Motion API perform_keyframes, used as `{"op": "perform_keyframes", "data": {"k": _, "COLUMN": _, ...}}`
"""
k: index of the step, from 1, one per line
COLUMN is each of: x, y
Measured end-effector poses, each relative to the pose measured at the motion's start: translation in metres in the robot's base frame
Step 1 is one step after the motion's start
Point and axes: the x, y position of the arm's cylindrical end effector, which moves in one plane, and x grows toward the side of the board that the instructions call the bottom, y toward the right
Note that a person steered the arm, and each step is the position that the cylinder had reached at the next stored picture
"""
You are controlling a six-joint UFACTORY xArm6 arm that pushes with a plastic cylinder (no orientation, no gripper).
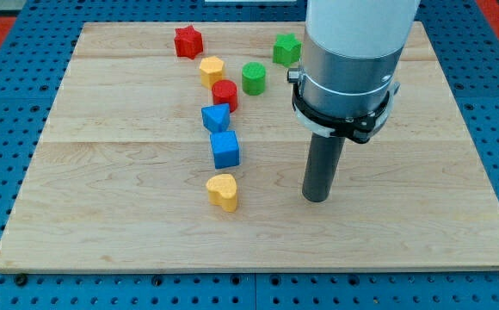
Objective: Move your arm towards the green circle
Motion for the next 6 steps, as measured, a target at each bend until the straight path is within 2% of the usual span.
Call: {"op": "perform_keyframes", "data": {"k": 6, "x": -0.0009, "y": 0.0049}}
